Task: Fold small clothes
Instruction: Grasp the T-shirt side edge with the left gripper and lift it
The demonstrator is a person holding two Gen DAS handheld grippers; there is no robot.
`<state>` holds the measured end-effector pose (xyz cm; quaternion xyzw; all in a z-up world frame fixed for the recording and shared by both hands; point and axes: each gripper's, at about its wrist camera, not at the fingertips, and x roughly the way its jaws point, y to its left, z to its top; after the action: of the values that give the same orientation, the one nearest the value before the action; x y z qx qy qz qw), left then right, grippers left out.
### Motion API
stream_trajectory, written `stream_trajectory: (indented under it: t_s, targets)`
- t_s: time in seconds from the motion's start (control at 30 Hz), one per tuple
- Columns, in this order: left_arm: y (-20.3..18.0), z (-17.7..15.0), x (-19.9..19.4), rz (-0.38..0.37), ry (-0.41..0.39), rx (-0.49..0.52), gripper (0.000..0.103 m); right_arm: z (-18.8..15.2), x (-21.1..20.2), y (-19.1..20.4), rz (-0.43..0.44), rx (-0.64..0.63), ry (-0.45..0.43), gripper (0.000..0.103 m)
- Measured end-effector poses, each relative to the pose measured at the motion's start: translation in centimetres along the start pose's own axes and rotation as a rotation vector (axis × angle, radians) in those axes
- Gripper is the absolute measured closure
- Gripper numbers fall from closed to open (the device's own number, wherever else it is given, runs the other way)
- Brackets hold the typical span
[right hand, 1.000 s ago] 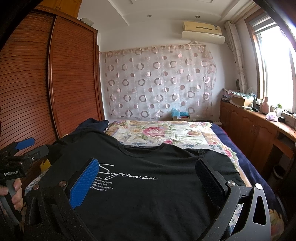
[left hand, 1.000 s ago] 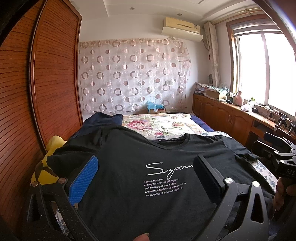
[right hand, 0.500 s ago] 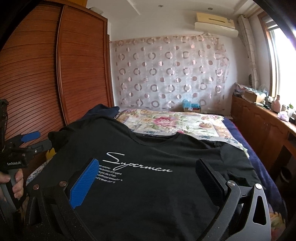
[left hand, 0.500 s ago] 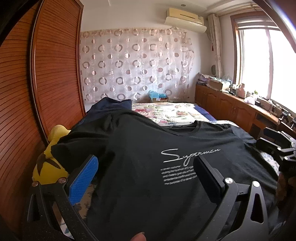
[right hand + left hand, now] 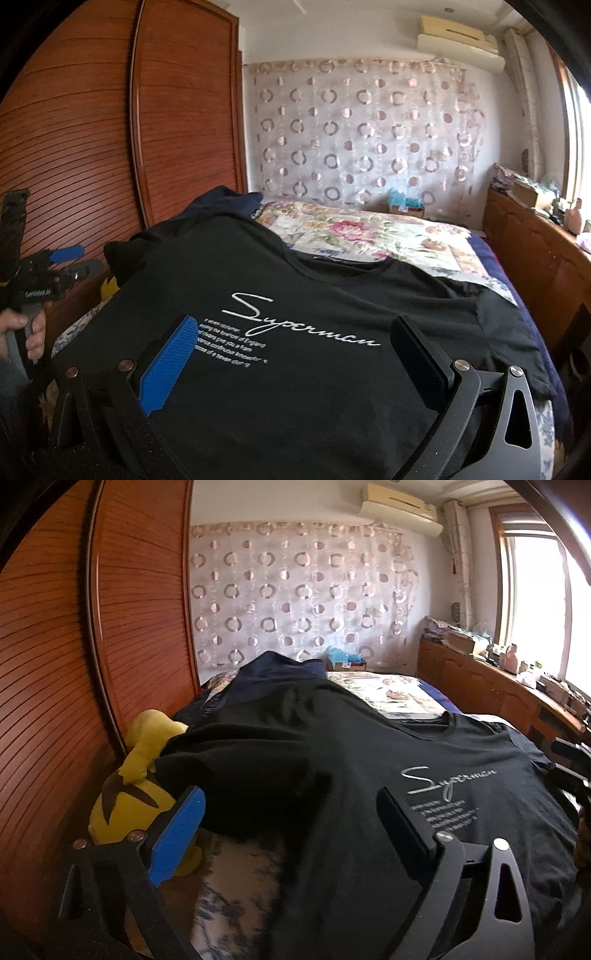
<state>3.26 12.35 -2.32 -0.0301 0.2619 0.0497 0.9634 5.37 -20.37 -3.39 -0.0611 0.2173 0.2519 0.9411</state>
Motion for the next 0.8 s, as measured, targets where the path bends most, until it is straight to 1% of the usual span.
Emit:
stream_trajectory:
  t_s: [0.03, 0.1, 0.17, 0.27, 0.4, 0.57, 0.63, 0.67, 0.7, 0.73, 0.77, 0.8]
  targets:
    - [0.7, 0.1, 0.4, -0.006, 0.008, -0.014, 0.024, 0.0, 0.0, -0.2, 0.01, 0.001, 0.007, 0.0]
    - [1.7, 0.3, 1.1, -0.003, 0.012, -0.032, 0.036, -0.1, 0.1, -0.5, 0.029, 0.004, 0.022, 0.0]
    - [2.7, 0.7, 2.2, 0.007, 0.023, -0.029, 0.037, -0.2, 0.1, -0.7, 0.039, 0.002, 0.033, 0.0]
    - [3.7, 1.2, 3.7, 0.05, 0.044, -0.018, 0.039, -0.3, 0.3, -1.2, 0.049, 0.004, 0.053, 0.0]
    - [5.5, 1.8, 5.6, 0.076, 0.059, -0.034, 0.039, -0.3, 0.1, -2.0, 0.058, 0.011, 0.068, 0.0]
    - [7.2, 2.8, 7.5, 0.128, 0.077, -0.012, 0.039, 0.1, 0.0, -1.8, 0.066, -0.002, 0.078, 0.0]
    - [7.6, 3.5, 8.5, 0.13, 0.092, 0.01, 0.039, 0.2, 0.1, -1.5, 0.07, -0.016, 0.083, 0.0]
    - [7.9, 3.8, 9.2, 0.12, 0.102, 0.016, 0.039, 0.3, 0.0, -1.5, 0.072, -0.026, 0.086, 0.0]
    - [8.2, 3.9, 9.6, 0.108, 0.113, 0.017, 0.044, 0.5, 0.3, -1.2, 0.072, -0.036, 0.086, 0.0]
    - [8.4, 4.0, 10.2, 0.094, 0.126, 0.019, 0.057, 0.6, 0.7, -1.1, 0.074, -0.047, 0.085, 0.0]
    - [8.5, 3.9, 11.0, 0.088, 0.162, 0.029, 0.067, 0.7, 0.7, -0.9, 0.075, -0.055, 0.087, 0.0]
    - [8.5, 3.8, 11.9, 0.093, 0.204, 0.046, 0.078, 0.9, 1.1, -0.6, 0.075, -0.062, 0.086, 0.0]
